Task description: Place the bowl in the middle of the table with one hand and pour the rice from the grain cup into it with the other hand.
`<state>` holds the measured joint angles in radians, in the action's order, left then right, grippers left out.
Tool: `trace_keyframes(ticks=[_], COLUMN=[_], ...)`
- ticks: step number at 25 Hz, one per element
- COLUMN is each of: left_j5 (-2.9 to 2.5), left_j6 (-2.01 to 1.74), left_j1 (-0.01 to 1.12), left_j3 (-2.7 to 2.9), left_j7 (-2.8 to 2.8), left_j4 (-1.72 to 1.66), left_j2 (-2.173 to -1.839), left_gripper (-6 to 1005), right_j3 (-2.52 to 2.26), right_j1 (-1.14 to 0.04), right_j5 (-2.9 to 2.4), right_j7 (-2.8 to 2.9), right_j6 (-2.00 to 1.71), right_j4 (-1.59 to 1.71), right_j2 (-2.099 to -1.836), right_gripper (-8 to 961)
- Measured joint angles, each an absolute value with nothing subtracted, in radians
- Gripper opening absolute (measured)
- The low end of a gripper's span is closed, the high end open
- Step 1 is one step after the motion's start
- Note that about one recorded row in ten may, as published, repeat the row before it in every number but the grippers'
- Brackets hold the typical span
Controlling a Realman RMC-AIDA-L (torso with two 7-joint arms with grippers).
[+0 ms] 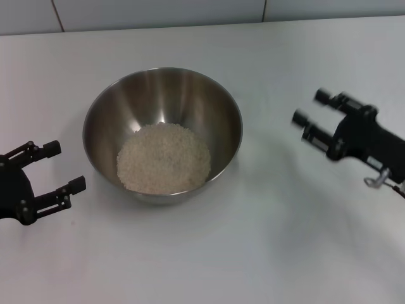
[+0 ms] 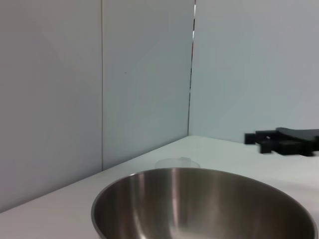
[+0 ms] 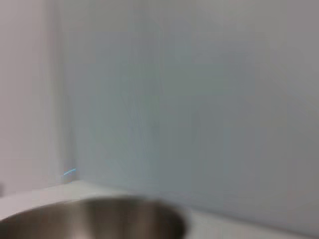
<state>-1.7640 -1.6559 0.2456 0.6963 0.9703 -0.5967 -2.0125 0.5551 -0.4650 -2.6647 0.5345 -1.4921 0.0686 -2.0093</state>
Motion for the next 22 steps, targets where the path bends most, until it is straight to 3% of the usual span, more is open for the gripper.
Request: trace_keyframes(ticks=[5,11,17,22], left_j5=[-1.764,-1.764,-1.764,-1.764], left_j6=[-1.655,-1.655,-1.656,-1.656], left_j1=[0.247,0.246,0.241,0.241], left_j3=[0.696,0.696,0.696,0.697], left_j7=[0.971,0.971,0.971,0.971], left_j4=[-0.596,-0.595,-0.587,-0.584], left_j2=[-2.014,-2.017,-2.019,-2.019], left_gripper=[813,812,812,813], right_j3=[0.418,0.411,0.273,0.201], right_j1=[-0.534,-0.552,-0.582,-0.613], right_j5=[-2.716,-2.694,-2.691,-2.677], right_j7=[0.664,0.700,0.852,0.918], right_j6=[-1.588,-1.604,-1.708,-1.717], right_j4=[0.217,0.279,0.355,0.446], right_j2=[-2.012,-2.033,-2.030,-2.067], right_gripper=[614,614,615,734])
